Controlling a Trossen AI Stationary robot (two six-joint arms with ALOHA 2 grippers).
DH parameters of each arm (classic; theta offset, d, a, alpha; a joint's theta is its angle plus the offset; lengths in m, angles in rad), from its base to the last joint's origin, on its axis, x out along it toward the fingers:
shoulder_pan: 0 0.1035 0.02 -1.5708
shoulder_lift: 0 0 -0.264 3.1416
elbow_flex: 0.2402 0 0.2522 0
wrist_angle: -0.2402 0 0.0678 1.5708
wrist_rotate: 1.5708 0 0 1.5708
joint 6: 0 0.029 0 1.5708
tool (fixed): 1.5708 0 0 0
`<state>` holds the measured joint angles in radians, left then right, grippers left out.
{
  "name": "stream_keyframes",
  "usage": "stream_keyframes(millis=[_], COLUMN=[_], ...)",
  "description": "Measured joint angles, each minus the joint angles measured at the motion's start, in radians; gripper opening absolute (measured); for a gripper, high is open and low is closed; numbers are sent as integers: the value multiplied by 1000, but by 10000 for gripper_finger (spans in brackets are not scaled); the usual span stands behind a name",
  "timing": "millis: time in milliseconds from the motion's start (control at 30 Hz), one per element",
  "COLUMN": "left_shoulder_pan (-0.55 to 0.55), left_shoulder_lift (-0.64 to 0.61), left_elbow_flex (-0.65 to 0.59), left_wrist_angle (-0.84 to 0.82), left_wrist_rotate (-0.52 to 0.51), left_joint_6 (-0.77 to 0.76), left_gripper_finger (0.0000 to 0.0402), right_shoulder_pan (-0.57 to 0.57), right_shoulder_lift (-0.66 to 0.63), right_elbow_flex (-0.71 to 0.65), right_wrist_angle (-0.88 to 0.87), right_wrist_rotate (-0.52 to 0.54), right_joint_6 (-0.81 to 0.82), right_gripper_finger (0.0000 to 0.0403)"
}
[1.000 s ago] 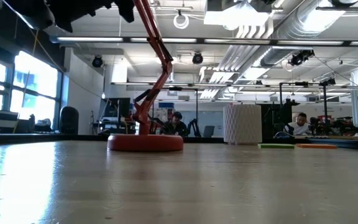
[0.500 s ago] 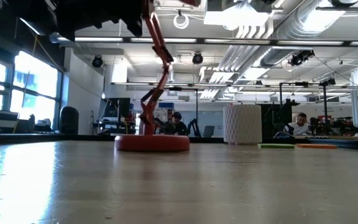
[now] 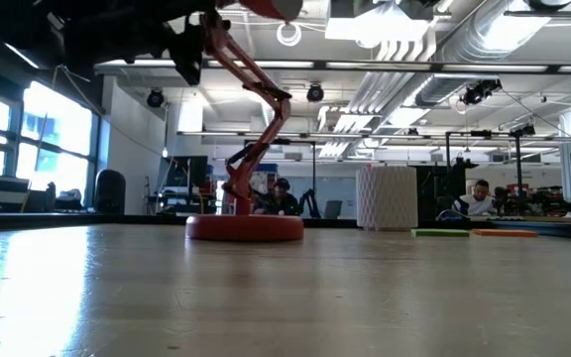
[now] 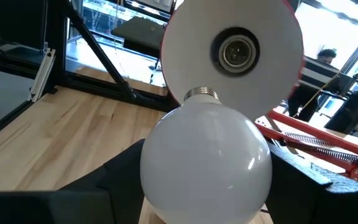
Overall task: Screw lightbulb
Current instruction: Insert the white lightbulb into the red lamp
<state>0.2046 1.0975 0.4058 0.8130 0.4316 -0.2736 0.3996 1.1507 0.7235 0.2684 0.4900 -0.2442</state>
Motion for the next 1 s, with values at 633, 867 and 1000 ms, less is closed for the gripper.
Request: stream_keyframes(millis=[633, 867, 1000], left_shoulder_pan=[46, 120, 129], left_shoulder_lift=[-102, -137, -136], left_elbow_flex=[-26, -26, -23], left_wrist_angle=[17, 63, 156], left_wrist_rotate=[220, 234, 189], left_joint_6=[-166, -174, -215], left_gripper_finger=[294, 294, 294], right_shoulder_pan=[0, 0, 0], right_shoulder_lift=[0, 0, 0], right_elbow_flex=[0, 0, 0], right_wrist_angle=[-5, -6, -9], right_wrist_rotate=[-28, -28, -26], right_joint_6=[-18, -11, 1], right_gripper_finger=[252, 252, 252])
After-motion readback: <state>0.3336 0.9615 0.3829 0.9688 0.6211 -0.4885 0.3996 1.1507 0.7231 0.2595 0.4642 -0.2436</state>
